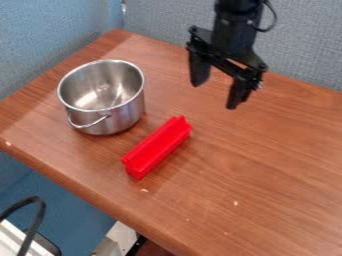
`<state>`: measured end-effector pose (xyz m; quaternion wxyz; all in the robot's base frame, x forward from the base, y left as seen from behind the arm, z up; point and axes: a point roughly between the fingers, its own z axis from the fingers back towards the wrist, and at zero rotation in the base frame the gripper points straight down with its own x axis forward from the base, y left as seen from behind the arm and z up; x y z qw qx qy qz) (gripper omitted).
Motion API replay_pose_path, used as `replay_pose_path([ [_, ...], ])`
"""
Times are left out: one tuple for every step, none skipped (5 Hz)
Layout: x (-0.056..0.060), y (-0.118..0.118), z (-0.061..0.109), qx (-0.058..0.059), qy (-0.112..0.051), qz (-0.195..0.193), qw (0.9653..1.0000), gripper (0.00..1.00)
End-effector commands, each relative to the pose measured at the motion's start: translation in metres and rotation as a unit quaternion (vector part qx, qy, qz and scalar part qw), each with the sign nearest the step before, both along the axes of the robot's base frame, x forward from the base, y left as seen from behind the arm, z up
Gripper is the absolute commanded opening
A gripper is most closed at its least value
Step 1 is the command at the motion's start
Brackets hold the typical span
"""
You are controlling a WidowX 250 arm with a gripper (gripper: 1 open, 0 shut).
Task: Move the red object from the metal pot to the table
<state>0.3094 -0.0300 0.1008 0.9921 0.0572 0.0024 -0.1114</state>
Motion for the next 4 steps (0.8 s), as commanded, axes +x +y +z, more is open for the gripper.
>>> replay_pose_path([
  [-0.002,0.017,0.017,-0.008,-0.020,-0.017,0.9996,1.00],
  [-0.007,0.033,0.019,-0.007,-0.026,-0.026,0.9993,1.00],
  [-0.010,0.061,0.022,-0.008,-0.028,0.001,0.9996,1.00],
  [-0.011,0.080,0.020,-0.008,-0.032,0.010,0.9994,1.00],
])
